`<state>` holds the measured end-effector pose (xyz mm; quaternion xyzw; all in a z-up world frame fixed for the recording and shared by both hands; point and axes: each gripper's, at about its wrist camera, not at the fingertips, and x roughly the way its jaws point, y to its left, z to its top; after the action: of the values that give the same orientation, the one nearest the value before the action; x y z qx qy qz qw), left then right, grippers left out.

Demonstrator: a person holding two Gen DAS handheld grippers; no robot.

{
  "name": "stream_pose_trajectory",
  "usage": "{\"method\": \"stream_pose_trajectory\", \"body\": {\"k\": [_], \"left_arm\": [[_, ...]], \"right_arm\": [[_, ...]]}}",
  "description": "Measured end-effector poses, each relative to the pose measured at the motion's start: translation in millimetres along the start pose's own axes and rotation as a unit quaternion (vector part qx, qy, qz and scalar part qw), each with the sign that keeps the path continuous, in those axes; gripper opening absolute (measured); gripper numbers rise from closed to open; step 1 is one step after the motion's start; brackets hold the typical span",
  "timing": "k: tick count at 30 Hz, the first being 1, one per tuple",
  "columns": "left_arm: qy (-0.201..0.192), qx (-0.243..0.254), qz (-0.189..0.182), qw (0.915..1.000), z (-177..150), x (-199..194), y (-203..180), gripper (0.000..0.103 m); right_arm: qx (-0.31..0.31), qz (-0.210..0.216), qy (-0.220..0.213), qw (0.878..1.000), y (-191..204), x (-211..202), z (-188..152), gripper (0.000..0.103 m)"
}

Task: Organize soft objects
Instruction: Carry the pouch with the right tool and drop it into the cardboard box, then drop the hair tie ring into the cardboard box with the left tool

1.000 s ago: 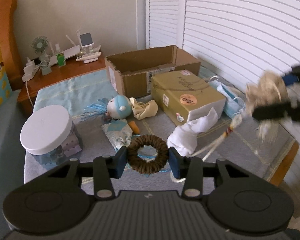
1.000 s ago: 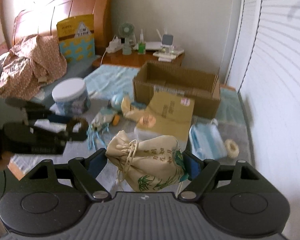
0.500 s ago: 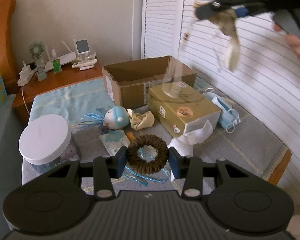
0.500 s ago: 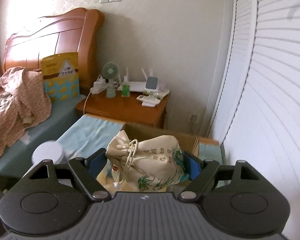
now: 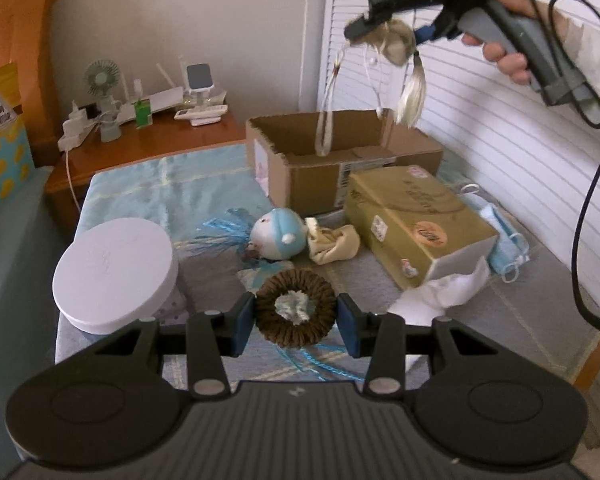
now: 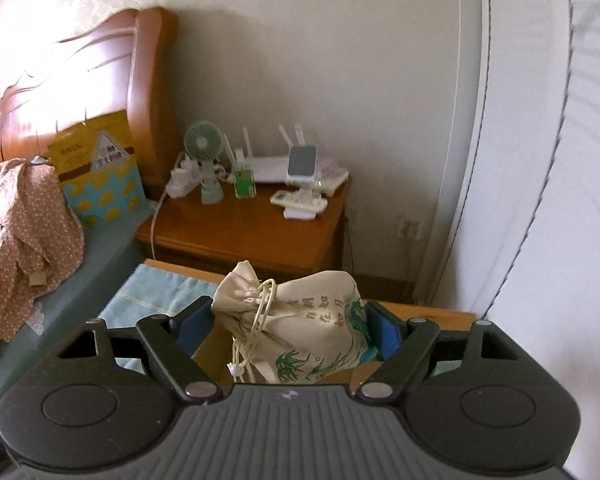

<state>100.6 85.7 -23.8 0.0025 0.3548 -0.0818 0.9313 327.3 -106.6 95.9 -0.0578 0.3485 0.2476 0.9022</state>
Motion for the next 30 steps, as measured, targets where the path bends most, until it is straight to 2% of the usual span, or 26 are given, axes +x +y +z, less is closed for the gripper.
{"method": "stream_pose_trajectory", "body": {"k": [5,7,8,12,22,30], "left_arm": [[0.007,0.000,0.003,1.0000,1.3,6.2,2.6,0.043],[0.009,0.003,0.003,1.0000,2.3,7.6,1.7,0.043],[0.009,0.005,0.002,0.9999,2.8,8.0,1.0,0.043],[0.011,0.012,0.000,0.9999,4.8,8.8,-2.4,0.043],[0.014,0.022,-0.008,0.9996,19.2,7.0,-10.5,0.043],[0.000,0.033,-0.006,0.9994,50.0,10.9,-16.1,0.043]], "right_arm": [[0.011,-0.008,0.053,0.999,-16.0,36.0,-17.8,0.085],[0.011,-0.022,0.066,0.998,-20.1,41.3,-26.5,0.090],[0.013,-0.026,0.067,0.997,-22.5,41.7,-30.2,0.097],[0.038,-0.027,0.052,0.998,-30.1,29.7,-39.0,0.103],[0.045,-0.043,0.011,0.998,-17.3,-18.0,-67.5,0.103],[0.036,-0.049,-0.011,0.998,13.4,-56.3,-125.1,0.103]]}}
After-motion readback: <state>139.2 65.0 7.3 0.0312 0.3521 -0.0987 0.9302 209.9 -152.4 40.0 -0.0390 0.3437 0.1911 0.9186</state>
